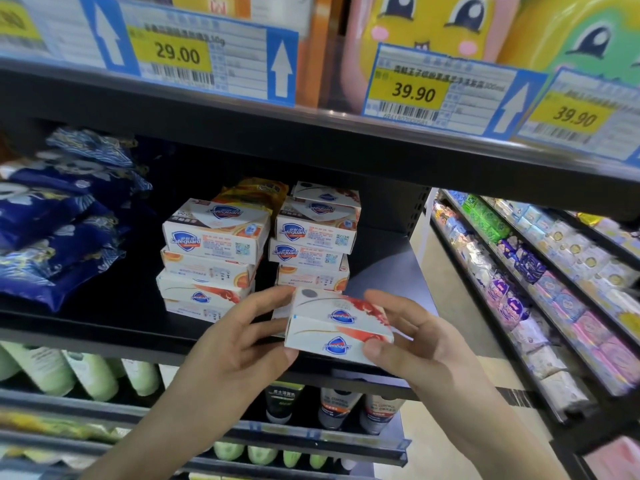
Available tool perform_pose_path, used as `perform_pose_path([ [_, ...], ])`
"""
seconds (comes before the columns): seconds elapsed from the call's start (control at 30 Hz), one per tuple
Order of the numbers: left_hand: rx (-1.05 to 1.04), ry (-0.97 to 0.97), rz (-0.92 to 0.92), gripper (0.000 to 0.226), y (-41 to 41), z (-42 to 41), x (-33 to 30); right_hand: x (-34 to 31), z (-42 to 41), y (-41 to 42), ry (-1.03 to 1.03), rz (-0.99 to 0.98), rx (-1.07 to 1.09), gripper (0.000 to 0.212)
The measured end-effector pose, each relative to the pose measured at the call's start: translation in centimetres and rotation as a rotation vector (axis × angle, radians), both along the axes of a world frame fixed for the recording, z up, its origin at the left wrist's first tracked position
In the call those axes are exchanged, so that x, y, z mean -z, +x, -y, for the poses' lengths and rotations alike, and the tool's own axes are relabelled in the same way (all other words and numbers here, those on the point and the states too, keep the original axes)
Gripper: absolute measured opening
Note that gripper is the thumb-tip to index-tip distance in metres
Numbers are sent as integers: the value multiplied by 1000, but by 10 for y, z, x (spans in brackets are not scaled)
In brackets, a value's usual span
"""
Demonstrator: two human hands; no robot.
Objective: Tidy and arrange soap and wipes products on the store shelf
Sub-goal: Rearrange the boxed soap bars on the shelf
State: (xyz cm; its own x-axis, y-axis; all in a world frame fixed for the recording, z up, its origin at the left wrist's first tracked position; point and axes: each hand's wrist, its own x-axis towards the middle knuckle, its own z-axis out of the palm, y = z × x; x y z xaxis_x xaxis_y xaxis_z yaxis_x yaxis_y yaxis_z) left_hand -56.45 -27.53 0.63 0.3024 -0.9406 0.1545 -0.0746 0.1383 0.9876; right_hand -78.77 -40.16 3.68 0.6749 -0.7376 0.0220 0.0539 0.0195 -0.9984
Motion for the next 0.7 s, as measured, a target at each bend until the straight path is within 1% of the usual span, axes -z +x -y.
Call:
perform_pose_path([
  [0.1, -131, 44, 98, 60, 1, -5, 0, 2, 2, 5, -107, -15, 72, 57],
  [0.27, -147, 71, 105, 52, 4, -11, 0, 13, 9, 20, -193, -29, 147, 67],
  [0.4, -171, 98, 96, 46, 7, -12, 2, 22, 17, 27, -226, 10, 132, 58],
  [0.57, -154, 90, 121, 45, 13, -13, 6, 32, 27, 32, -358, -56, 209, 57],
  [0.7, -148, 103, 120, 44, 16, -13, 10, 40, 29, 37, -347, -53, 217, 52],
])
